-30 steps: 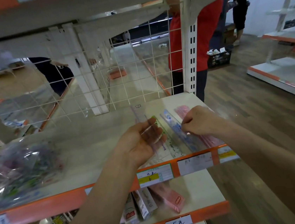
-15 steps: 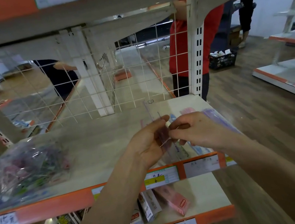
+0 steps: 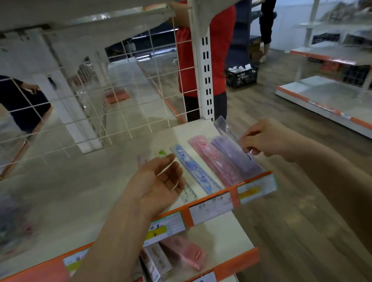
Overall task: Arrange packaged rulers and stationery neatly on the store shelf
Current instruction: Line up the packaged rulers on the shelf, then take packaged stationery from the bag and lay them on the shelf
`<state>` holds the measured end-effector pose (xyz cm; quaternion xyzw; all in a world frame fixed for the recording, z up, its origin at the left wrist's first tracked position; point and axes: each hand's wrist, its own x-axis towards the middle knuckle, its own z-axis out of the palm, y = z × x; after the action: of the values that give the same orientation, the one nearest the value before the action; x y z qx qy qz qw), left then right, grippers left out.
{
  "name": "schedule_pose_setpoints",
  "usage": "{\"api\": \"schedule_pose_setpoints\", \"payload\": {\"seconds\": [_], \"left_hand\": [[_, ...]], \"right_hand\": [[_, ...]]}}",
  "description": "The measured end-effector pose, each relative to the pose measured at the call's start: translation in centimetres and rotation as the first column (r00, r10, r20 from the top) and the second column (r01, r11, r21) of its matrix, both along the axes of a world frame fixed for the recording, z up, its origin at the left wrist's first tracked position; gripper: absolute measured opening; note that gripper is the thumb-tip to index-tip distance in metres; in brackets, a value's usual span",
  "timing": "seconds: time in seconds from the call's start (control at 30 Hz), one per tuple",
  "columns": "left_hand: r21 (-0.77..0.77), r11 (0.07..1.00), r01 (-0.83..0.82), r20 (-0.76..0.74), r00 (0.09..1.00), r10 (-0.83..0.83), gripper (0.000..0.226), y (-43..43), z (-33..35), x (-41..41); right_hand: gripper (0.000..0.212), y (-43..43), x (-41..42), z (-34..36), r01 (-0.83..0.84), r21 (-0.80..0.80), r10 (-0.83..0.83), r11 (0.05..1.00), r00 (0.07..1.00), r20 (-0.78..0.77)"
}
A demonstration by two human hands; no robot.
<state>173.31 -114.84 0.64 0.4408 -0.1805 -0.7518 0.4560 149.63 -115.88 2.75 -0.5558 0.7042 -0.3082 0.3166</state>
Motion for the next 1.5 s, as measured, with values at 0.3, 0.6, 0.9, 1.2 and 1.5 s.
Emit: {"api": "schedule_pose_setpoints", "payload": {"seconds": [0.3,0.6,0.9,1.2,1.5], "left_hand": [[-0.003,1.0,0.007,0.002,1.0,-0.007,0.014,-0.5,0.1,-0.4],[0.01,0.998,-0.058,0.073,0.996,0.057,0.014,-1.0,0.9,2.1],[-0.045,0.988,-0.151,0.165,0.974,0.156,0.016,0.6,1.6,7.7],[-0.072,0.929,-0.364,0.194,0.908,0.371,0.009,5.0,1.8,13.7],[-0.064,0.858,-0.509,0.179,0.84,0.512,0.006,10.4,0.8,19.7]], "right_hand": [[0.016,-0.5,-0.5,-1.6,-0.009,0.104,0.026,0.995,0.986,-0.166],[0.019,0.6,1.4,-0.6,-0.137,-0.148,0.069,0.979,0.916,-0.395],[0.016,2.8,12.3,-1.0,-0.456,-0.287,0.379,0.842,0.88,-0.286],[0.017,2.9,21.6,-2.6,-0.668,-0.229,0.615,0.708,0.743,-0.264],[0.025,3.2,29.4,-3.9,-0.757,-0.263,0.727,0.598,0.65,-0.221]]}}
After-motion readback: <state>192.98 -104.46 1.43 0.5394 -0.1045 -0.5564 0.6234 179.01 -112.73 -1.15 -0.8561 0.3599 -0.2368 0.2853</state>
